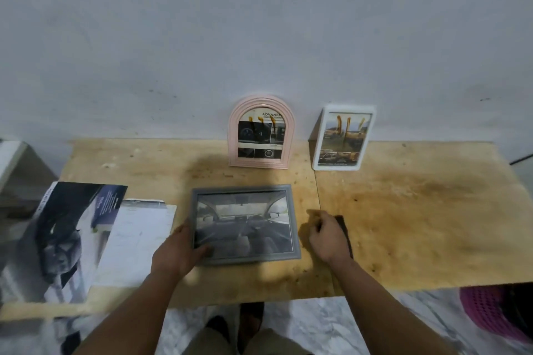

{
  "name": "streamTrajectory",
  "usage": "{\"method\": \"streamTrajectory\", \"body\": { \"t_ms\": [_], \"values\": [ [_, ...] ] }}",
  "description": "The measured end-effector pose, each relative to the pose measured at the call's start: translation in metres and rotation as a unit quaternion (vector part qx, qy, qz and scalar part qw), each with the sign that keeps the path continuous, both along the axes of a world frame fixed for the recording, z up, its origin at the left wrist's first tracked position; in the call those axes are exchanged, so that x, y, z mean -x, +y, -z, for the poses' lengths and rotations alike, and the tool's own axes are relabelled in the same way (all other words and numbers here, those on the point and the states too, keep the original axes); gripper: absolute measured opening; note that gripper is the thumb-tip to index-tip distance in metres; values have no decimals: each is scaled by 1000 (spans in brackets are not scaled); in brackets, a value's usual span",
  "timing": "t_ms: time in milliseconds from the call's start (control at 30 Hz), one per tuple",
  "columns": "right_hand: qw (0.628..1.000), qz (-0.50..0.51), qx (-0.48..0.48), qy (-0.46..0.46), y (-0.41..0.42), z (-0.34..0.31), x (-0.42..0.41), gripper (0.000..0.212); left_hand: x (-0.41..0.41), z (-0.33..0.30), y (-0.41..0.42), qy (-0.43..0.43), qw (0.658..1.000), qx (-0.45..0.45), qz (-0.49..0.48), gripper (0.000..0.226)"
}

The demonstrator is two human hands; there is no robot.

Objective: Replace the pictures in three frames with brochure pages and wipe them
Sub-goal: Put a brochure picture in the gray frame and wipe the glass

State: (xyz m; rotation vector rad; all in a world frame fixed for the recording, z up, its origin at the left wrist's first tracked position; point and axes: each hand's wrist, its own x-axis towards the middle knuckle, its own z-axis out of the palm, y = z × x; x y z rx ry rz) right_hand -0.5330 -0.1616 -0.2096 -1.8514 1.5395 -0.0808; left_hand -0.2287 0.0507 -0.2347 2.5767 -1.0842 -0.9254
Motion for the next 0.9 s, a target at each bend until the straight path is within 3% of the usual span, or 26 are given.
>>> {"method": "streamTrajectory", "body": {
  "t_ms": [67,167,367,467,700,900],
  "values": [
    [995,-22,-94,-38,-1,1,-23,49,5,-5,-4,27,999,20,-37,61],
    [978,38,-193,-72,1,8,-48,60,11,-11,-12,87,990,38,-107,63],
    [972,88,-212,-42,0,16,-53,37,18,-22,-25,218,939,92,-251,88],
    [957,153,-235,-73,-1,16,-50,21,20,-22,-24,264,904,114,-315,83],
    [919,233,-271,-165,-1,10,-49,21,10,-33,-31,265,908,121,-300,56],
    [892,254,-291,-236,-2,-2,-55,19,-19,-38,-38,236,927,93,-276,54]
  ]
}}
